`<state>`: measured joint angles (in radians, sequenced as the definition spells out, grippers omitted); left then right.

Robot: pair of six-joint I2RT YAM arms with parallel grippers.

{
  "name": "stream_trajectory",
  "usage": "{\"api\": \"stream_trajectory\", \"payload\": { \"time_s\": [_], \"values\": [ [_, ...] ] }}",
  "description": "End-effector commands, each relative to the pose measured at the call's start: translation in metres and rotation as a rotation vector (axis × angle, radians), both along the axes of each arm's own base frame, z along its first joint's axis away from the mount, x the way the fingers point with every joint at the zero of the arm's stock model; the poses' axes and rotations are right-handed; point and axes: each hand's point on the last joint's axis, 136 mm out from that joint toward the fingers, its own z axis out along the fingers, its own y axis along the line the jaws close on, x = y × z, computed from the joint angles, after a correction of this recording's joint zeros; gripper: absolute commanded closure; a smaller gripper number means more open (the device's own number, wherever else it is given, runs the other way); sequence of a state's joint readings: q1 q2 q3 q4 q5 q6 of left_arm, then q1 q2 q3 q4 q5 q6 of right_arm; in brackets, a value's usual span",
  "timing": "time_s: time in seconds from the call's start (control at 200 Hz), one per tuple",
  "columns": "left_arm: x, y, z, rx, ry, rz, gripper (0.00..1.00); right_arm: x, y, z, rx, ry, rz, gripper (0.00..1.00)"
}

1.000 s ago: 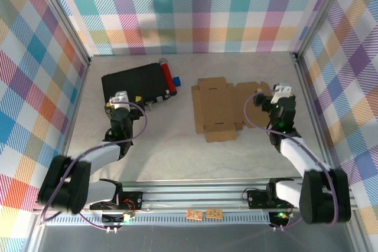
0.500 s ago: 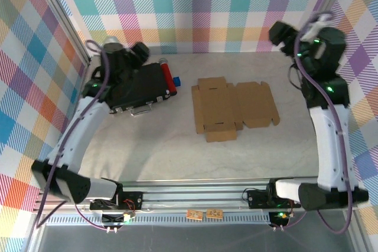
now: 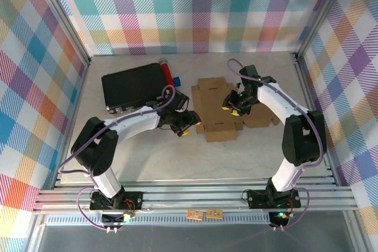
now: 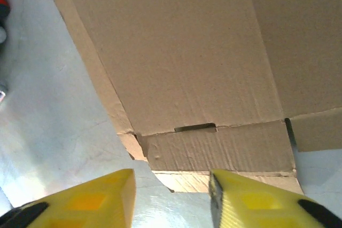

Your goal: Fold the paper box

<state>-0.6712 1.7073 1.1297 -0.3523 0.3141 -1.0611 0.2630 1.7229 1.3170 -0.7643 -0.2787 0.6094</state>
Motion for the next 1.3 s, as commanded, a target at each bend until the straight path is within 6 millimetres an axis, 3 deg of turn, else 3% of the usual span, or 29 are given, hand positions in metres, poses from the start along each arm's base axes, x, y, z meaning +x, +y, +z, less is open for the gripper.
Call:
{"api": "stream_trajectory", "payload": {
  "time_s": [0.0,0.155,0.27,0.455,0.535,0.65,0.865,1.005,1.155,1.295],
  "values": [
    [0.012,-0.021,0.023,-0.083,-0.019,0.009,0.42,-0.002,-0.007,-0.003,0.048,0.02,-0.066,0.59],
    [0.017,-0.013,0.016,0.02,-0.022,-0.028,0.47,-0.023,-0.034,-0.004,0.065,-0.003,-0.147,0.42],
    [0.026,-0.021,0.007,0.02,-0.005,-0.052,0.5,-0.037,-0.047,-0.019,0.105,0.028,-0.171,0.4],
    [0.039,-0.041,-0.009,0.007,0.024,-0.096,0.56,-0.042,-0.038,-0.027,0.201,0.004,-0.133,0.38],
    [0.04,-0.045,-0.02,0.013,0.046,-0.116,0.6,-0.045,-0.043,-0.033,0.159,0.023,-0.128,0.38],
    [0.039,-0.045,-0.033,0.036,0.062,-0.131,0.61,-0.042,-0.069,-0.027,0.101,-0.014,-0.179,0.38],
    [0.028,-0.029,-0.063,0.153,0.104,-0.175,0.62,-0.025,-0.148,-0.002,0.035,-0.102,-0.412,0.33],
    [0.017,-0.012,-0.079,0.24,0.137,-0.208,0.64,-0.009,-0.175,0.006,0.029,-0.107,-0.475,0.33],
    [0.004,0.002,-0.084,0.295,0.165,-0.244,0.64,0.006,-0.172,0.012,0.067,-0.11,-0.466,0.33],
    [-0.003,0.006,-0.08,0.291,0.161,-0.252,0.64,-0.004,-0.135,0.0,0.084,-0.063,-0.379,0.33]
  ]
}}
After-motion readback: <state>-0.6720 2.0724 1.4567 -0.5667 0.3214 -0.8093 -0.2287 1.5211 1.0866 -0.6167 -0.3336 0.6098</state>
